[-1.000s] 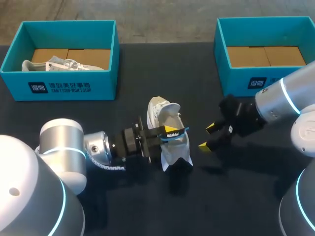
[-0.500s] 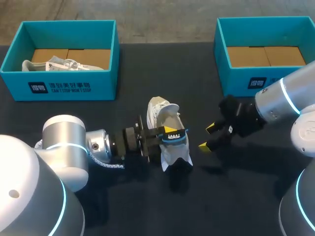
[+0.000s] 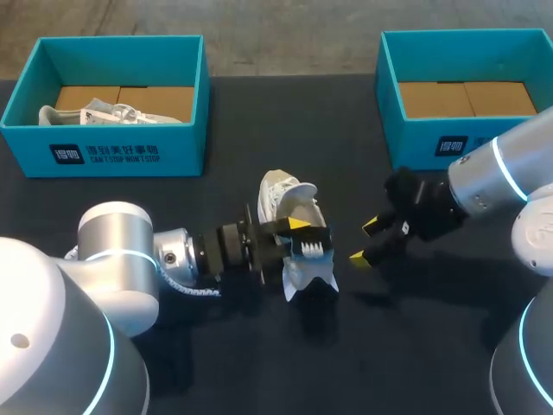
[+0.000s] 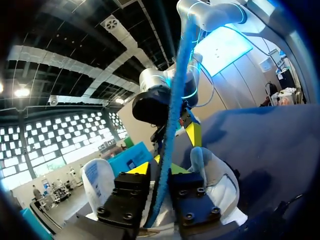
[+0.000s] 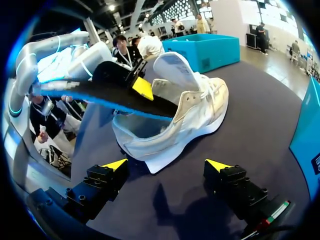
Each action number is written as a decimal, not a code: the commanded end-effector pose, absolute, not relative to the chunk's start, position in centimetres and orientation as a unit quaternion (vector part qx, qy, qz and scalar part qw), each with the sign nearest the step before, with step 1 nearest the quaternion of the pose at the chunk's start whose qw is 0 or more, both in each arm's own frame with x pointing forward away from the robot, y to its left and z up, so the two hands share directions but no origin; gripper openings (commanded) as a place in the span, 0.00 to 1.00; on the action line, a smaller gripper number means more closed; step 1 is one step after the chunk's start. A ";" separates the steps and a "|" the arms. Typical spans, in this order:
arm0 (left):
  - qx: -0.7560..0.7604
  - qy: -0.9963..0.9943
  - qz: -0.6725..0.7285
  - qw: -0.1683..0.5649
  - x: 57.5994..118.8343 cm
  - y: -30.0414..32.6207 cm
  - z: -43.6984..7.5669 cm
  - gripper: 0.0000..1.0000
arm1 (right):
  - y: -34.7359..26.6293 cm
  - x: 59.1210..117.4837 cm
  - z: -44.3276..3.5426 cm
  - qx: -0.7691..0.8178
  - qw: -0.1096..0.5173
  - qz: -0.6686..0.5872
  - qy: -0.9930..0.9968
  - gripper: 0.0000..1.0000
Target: Take the shoe out of the shoebox, open the shoe tongue, remove and reinsert the insole, then place the shoe into the shoebox
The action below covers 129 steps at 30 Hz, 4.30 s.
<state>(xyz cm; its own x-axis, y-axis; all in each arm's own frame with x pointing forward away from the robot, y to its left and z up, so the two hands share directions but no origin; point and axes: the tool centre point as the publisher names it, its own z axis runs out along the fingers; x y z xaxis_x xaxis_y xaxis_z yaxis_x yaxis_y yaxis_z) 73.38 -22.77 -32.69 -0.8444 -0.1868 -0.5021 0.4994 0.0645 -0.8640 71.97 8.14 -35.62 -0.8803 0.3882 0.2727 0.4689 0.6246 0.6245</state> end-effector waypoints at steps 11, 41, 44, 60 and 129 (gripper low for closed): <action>0.118 0.674 -0.680 0.261 71.7 -22.7 -31.1 0.31 | 8.6 72.0 -35.7 -0.239 0.055 -0.360 -0.900 1.00; 0.165 0.721 -0.623 0.254 73.0 -21.9 -33.5 0.00 | 8.5 72.0 -36.2 -0.242 0.056 -0.365 -0.897 1.00; 0.167 0.723 -0.621 0.253 73.1 -21.9 -33.7 0.00 | 8.5 72.0 -36.2 -0.243 0.056 -0.365 -0.897 1.00; 0.164 0.727 -0.616 0.255 73.1 -22.0 -33.5 0.27 | 8.4 72.0 -36.0 -0.241 0.055 -0.361 -0.899 1.00; 0.192 0.723 -0.610 0.261 71.9 -22.4 -32.2 0.31 | 10.2 74.4 -33.2 -0.174 0.037 -0.272 -0.946 1.00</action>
